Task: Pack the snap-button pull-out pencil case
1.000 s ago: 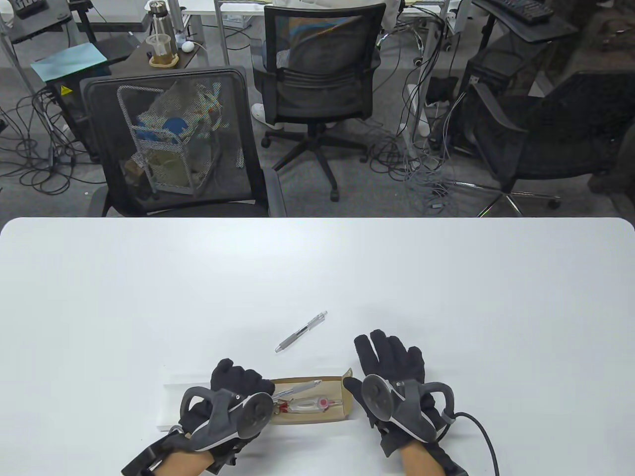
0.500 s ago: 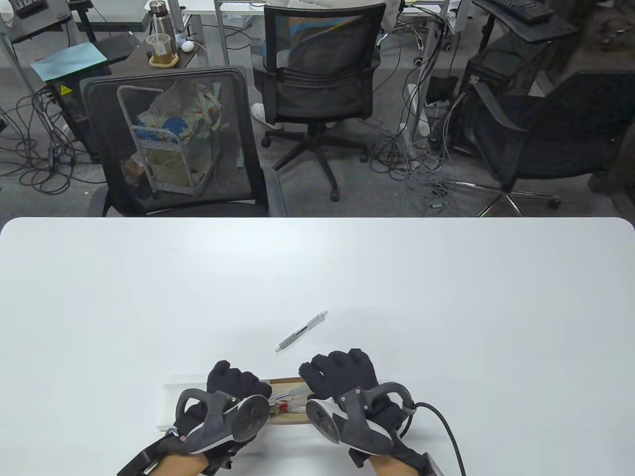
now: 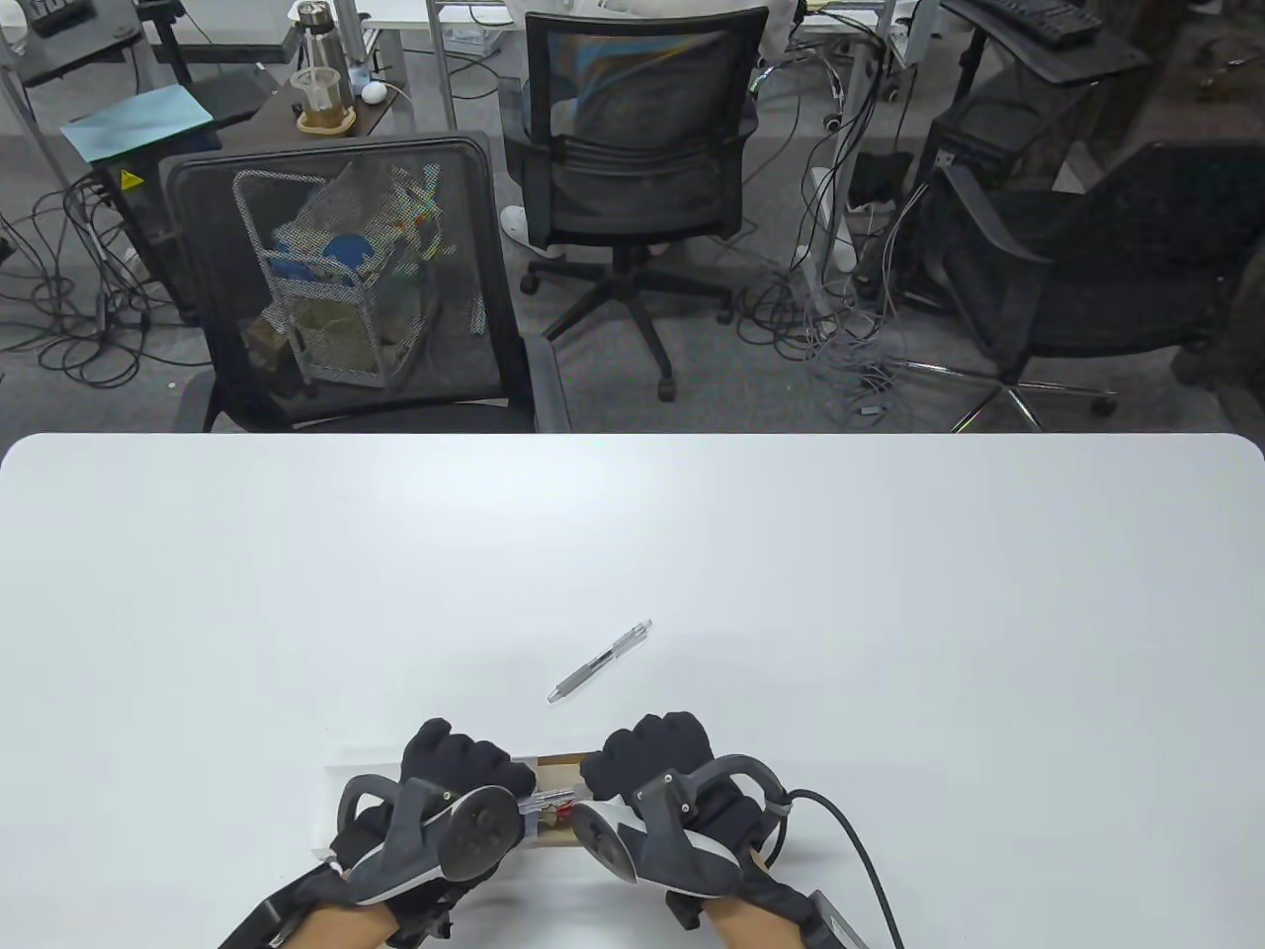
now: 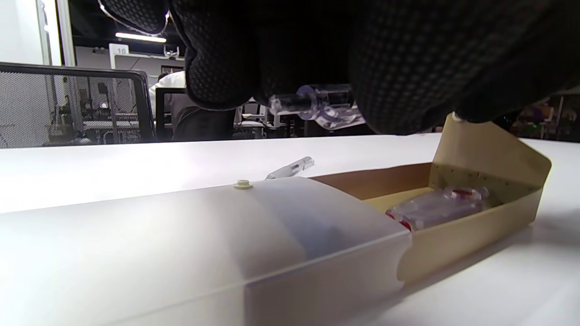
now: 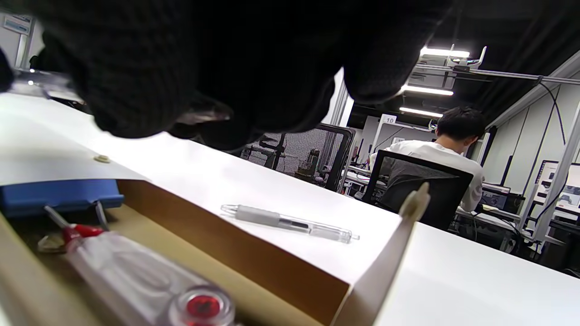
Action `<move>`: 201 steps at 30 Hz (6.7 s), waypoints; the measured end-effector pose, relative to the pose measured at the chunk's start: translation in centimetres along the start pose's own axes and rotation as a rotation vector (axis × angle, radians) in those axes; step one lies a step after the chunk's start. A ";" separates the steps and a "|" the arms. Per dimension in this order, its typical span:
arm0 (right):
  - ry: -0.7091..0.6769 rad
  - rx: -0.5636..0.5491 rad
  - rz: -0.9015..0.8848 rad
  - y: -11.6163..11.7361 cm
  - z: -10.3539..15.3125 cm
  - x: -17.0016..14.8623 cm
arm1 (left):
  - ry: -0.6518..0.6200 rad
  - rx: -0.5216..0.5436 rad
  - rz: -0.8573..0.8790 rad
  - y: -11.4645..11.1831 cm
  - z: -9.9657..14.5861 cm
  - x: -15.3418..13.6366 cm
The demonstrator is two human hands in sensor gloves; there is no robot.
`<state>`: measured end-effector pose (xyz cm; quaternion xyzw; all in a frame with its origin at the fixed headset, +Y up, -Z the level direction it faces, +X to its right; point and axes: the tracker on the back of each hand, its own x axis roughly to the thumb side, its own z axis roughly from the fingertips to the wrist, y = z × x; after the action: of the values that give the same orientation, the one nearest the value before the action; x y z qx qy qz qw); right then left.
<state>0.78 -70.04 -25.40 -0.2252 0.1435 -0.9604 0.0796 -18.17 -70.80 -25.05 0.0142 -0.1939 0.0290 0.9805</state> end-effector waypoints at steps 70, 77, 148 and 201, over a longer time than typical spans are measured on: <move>0.221 0.039 0.003 0.5 -1.5 -1.7 | 0.220 -0.416 0.189 -3.9 0.2 -10.4; 0.387 -0.009 -0.122 1.0 1.5 -7.7 | 0.224 -0.420 0.191 -3.9 0.2 -10.4; 0.440 -0.029 -0.227 4.0 5.0 -10.9 | 0.357 -0.234 0.124 -0.2 -11.7 -1.4; 0.052 0.193 -0.290 1.5 -1.9 0.3 | 0.137 0.043 -0.119 -0.6 0.7 -1.6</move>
<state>-0.24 -71.08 -27.36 -0.2098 0.0186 -0.9767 -0.0421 -19.91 -71.50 -25.01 0.0446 -0.1245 -0.0241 0.9909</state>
